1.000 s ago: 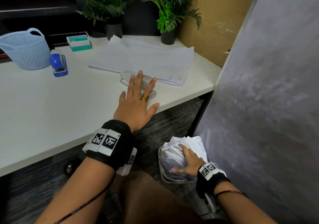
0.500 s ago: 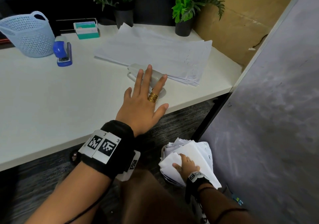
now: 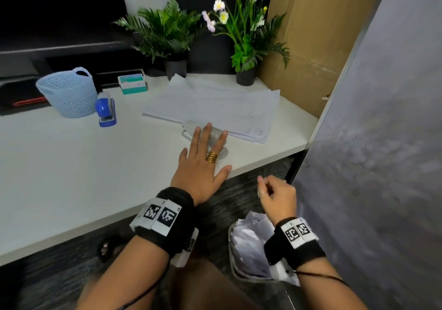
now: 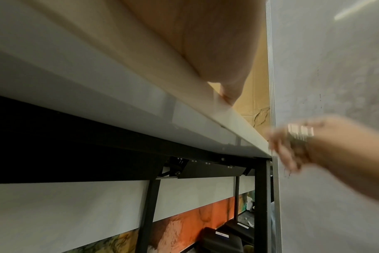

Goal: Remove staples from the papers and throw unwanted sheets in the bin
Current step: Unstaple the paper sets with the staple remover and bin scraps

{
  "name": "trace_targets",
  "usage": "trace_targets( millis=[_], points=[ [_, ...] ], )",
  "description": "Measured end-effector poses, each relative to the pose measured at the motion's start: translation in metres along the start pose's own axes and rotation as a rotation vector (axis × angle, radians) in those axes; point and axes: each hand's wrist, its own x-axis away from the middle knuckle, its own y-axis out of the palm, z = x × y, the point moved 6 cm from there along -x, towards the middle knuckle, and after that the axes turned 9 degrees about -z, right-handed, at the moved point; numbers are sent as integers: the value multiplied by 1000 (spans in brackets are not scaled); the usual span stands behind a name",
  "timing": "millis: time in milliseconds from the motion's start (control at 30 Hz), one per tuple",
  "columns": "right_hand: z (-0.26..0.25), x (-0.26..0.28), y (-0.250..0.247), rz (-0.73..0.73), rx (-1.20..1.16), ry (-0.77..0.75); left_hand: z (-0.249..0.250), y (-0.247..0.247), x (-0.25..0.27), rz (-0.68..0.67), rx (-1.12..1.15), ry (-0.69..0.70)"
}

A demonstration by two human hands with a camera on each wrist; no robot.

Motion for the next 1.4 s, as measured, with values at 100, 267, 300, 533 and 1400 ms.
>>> trace_targets(
  millis=[100,267,300,533,1400],
  points=[
    [-56,-21,-40,214,-77,-159,1,-3,2,-3,33,-12],
    [-67,-97,-23,-118,126,-164,0,-7,2,-23,61,-44],
    [-64,-108,-14,-234,209,-157,0,-7,1,-24,64,-48],
    [-64,-116,-2,-308,467,-149,-1,-7,1,-27,57,-64],
    [-77,-109,-23,-142,-1183,556,1,-27,15,128,253,-10]
  ],
)
